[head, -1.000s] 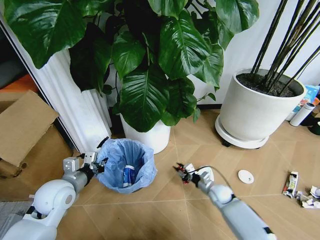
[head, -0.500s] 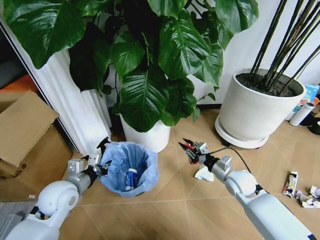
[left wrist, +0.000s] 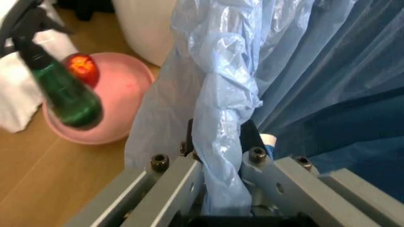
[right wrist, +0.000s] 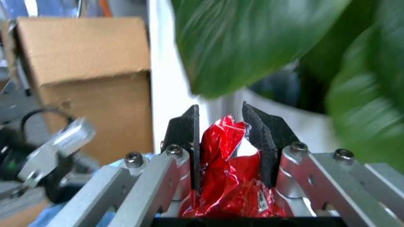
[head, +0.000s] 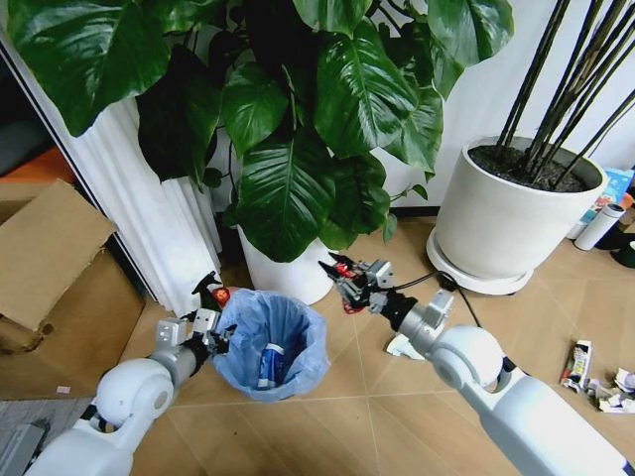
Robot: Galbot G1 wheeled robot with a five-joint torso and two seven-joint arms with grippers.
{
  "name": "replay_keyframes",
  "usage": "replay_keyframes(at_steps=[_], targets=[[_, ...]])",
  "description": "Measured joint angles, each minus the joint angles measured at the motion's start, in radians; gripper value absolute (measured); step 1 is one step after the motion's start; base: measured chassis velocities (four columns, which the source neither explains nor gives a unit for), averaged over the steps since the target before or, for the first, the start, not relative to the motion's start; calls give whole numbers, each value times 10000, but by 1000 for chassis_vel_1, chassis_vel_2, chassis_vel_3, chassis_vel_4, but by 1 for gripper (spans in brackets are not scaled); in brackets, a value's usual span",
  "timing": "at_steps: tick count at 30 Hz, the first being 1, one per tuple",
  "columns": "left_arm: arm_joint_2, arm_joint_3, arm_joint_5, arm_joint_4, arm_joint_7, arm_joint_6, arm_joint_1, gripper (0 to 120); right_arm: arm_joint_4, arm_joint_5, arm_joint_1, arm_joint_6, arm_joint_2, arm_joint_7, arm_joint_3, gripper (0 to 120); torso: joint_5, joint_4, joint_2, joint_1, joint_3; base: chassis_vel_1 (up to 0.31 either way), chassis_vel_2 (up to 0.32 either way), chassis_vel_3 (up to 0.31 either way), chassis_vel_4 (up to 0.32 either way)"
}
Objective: Pick up the trash bin and place the garbage on the floor into it.
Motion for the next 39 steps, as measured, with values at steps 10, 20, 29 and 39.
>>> replay_keyframes(at_steps=[10,20,29,39], targets=[[-30,152,-76,-117,-106,25,-36,0,-830,-201,630,101,722,255,-1464,22,-1,3,0,0,0,0,0,0,0],[-25,64,-70,-141,-118,36,-25,0,-862,-319,833,45,732,406,-1907,45,0,1,0,0,0,0,0,0,0],[-15,-1,-67,-132,-109,37,-4,0,-841,-335,780,31,761,540,-1933,75,0,1,0,0,0,0,0,0,0],[-32,-349,27,-24,-40,-6,112,0,-335,-101,187,-284,457,1740,-255,100,0,2,0,0,0,0,0,0,0]])
